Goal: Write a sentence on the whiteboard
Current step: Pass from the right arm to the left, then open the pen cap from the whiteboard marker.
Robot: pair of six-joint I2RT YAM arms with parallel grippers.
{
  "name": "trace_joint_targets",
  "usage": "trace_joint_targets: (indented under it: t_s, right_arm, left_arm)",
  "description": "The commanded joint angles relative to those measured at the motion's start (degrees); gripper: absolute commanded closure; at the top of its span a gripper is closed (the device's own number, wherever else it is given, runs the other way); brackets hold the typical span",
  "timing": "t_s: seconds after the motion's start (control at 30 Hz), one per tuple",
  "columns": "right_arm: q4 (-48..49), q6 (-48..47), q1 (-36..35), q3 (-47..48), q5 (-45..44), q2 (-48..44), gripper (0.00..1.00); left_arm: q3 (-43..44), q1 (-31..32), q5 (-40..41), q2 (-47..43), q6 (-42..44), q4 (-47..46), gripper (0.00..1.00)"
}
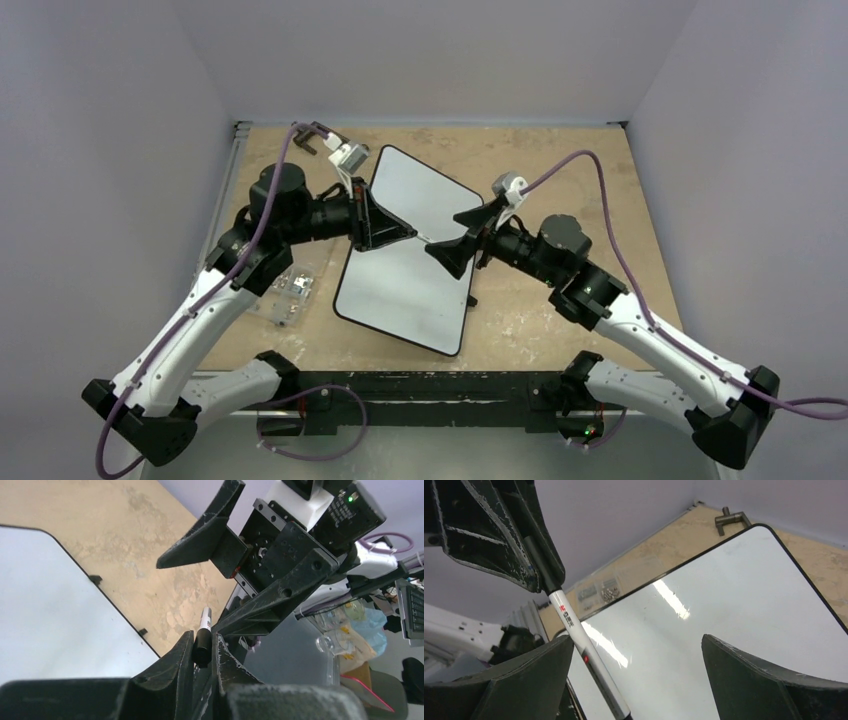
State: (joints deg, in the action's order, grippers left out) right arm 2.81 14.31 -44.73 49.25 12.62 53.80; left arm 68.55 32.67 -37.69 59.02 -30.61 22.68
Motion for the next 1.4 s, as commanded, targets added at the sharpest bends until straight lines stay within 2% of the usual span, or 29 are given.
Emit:
trace_joint_targets:
  t_s: [0.0,0.27,0.47,0.77,1.13,1.37]
  right_arm:
    - [13.7,12.3,-0.1,-3.6,-8.0,-5.9,0.01]
    - [12.1,17.2,-0.1,3.1,-1.5,-3.5,0.01]
    - [19.3,23.2,0.0,4.1,2.4,-3.7,0.02]
    - [27.9,28.1,0.1,5.4,8.8,-1.8,0.23]
    - [32.0,29.2,0.1,6.6,11.2,0.1,0.44]
    - [31.9,28.3,0.3,7.5,11.0,0.5,0.53]
  left_arm:
    - [0.4,0.1,4.9,-4.5,-1.5,-6.4,1.00]
    - [0.2,0.2,3.8,-5.5,-4.0,-15.4,1.00]
    - [0.6,0.1,4.2,-6.3,-9.2,-21.7,1.00]
    - [-2.0,0.1,3.6,-6.3,-18.3,-34.6,1.00]
    - [-2.7,0.1,0.7,-4.4,-23.6,-38.3,1.00]
    - [-3.5,0.1,0.4,-4.9,-22.7,-36.8,1.00]
